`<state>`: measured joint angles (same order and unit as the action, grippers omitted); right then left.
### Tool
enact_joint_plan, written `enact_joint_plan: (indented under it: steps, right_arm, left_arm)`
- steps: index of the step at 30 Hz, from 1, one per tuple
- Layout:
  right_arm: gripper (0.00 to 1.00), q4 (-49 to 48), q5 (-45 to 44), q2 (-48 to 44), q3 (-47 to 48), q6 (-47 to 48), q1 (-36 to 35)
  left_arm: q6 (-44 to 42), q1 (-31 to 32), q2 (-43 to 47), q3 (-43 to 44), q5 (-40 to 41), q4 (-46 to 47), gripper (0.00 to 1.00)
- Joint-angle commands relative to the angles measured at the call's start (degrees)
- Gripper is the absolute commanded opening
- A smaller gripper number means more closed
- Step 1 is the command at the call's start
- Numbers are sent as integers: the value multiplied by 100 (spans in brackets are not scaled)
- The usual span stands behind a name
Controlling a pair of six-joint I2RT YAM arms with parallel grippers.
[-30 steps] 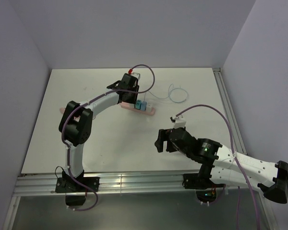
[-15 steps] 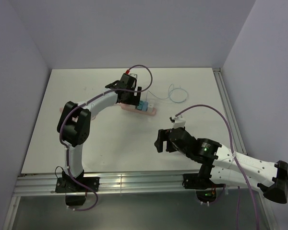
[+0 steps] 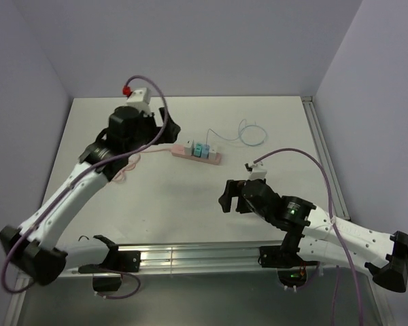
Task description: Insert the plug
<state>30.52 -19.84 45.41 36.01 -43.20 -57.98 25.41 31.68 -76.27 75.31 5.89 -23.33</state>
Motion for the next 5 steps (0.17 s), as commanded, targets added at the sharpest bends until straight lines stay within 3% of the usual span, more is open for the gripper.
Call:
enact_joint_plan:
  steps: [1,5]
  right_arm:
    - [100,-301,-21,-286,-190,-162,41]
    - [100,-546,15,-619,-585,-93,67]
  left_arm:
    - [526,5,1121,-718,-535,443,100]
    - [842,13,2175,-1507,-1466,680,99]
